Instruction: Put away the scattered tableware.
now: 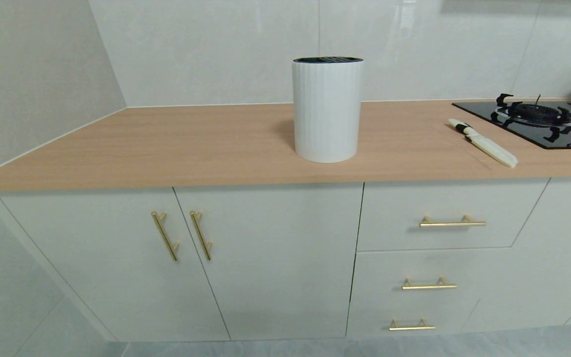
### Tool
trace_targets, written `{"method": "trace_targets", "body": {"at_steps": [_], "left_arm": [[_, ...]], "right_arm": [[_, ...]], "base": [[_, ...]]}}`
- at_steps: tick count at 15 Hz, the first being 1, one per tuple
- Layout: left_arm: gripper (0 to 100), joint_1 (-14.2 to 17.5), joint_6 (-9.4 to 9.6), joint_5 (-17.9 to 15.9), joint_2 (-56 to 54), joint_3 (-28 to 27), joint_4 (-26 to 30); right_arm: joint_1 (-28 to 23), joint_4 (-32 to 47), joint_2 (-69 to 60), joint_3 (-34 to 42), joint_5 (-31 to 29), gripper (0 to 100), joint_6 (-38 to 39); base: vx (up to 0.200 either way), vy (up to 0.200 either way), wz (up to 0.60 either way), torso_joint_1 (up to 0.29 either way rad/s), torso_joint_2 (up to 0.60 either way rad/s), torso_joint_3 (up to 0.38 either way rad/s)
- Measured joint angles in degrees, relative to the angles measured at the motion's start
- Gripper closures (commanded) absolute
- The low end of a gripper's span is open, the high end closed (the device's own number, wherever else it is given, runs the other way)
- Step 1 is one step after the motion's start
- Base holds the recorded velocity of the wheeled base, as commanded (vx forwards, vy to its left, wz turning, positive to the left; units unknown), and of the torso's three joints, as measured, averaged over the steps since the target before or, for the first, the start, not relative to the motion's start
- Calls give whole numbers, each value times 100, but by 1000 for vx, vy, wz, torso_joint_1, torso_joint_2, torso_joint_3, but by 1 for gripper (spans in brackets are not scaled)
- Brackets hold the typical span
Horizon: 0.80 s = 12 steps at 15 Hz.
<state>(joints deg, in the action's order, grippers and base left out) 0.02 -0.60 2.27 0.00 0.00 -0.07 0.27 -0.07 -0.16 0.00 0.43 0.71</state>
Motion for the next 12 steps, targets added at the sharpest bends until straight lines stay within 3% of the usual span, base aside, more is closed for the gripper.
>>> {"method": "trace_targets", "body": {"at_steps": [12], "left_arm": [[0,2,0,5,0,0,-2]], "right_arm": [[-2,0,0,0,0,0,0]], "base": [[200,0,0,3,2,3]]}}
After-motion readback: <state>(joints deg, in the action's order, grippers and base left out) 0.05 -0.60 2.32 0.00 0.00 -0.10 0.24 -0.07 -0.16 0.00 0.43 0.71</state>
